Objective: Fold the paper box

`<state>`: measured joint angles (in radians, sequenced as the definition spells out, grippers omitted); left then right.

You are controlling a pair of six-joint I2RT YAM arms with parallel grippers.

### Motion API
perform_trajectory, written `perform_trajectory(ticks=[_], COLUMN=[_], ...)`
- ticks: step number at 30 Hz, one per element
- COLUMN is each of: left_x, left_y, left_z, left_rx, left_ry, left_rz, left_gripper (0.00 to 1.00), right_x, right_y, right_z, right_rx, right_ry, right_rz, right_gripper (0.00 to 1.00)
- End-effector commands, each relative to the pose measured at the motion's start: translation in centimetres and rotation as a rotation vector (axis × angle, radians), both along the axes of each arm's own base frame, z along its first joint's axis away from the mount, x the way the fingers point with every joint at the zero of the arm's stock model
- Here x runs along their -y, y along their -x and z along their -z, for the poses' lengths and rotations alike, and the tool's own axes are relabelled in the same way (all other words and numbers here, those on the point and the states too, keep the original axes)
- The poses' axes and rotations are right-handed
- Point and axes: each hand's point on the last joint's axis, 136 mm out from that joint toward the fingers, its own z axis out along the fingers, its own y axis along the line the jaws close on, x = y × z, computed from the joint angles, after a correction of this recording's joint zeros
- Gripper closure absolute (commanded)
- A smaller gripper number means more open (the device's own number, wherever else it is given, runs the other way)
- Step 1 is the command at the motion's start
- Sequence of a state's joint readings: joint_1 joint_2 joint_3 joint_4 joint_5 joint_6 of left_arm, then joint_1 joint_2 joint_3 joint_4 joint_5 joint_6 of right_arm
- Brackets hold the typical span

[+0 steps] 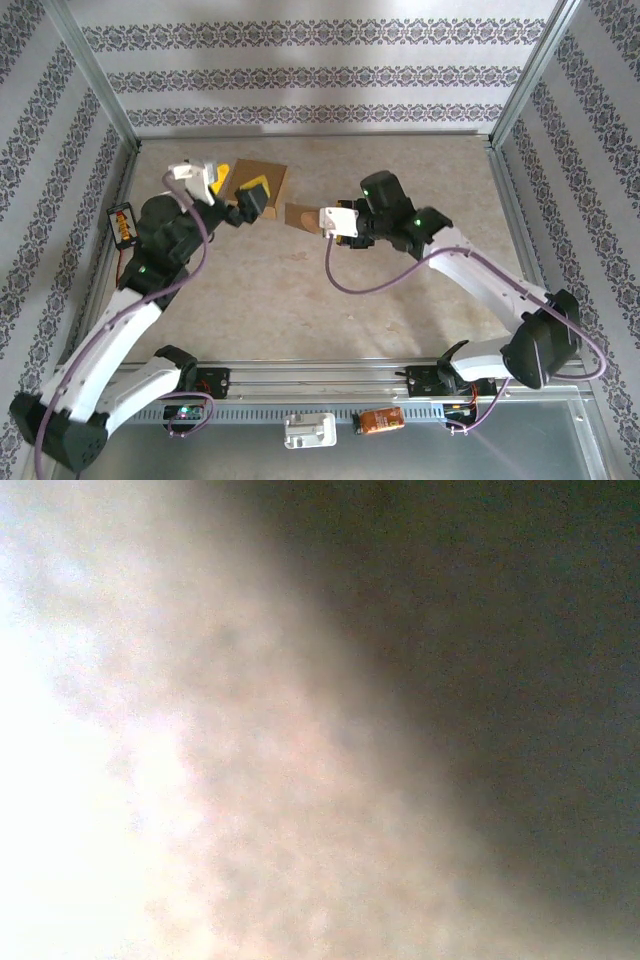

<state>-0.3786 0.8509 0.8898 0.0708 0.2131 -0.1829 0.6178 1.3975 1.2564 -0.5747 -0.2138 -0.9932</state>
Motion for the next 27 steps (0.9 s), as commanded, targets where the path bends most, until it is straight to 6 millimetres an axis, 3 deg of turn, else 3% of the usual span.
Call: perform_trajectory(ticks=[1, 7, 13, 18, 23, 27], left_x=[0.4, 2.7, 4.1, 4.2, 3.9, 3.9], left_y=[1.9, 5.2, 6.9, 7.7, 7.5, 7.3], left_z=[5.2, 9.4, 12.4, 15.0, 15.8, 15.9], left_rx=[0.034, -0.053, -0.142, -0.251, -0.275, -0.271], left_ry=[-0.449, -0.654, -0.667, -0.695, -0.716, -0.717], left_rz=[0.095, 0.389, 0.560, 0.634, 0.624, 0.617], left_gripper=[0.00, 0.00, 0.00, 0.00, 0.00, 0.00], right_x=[1.5, 1.8, 1.0, 0.1, -0.8, -1.2], right_y=[5.6, 4.8, 3.3, 2.7, 2.2, 2.0], right_z=[2.2, 3.0, 6.3, 9.3, 11.1, 10.9], right_rx=[-0.378, -0.553, -0.601, -0.627, -0.630, -0.617], right_ry=[0.153, 0.337, 0.445, 0.492, 0.499, 0.475], right_rz=[-0.060, -0.007, 0.020, 0.037, 0.052, 0.063], right_gripper=[0.52, 0.53, 0.50, 0.47, 0.41, 0.30])
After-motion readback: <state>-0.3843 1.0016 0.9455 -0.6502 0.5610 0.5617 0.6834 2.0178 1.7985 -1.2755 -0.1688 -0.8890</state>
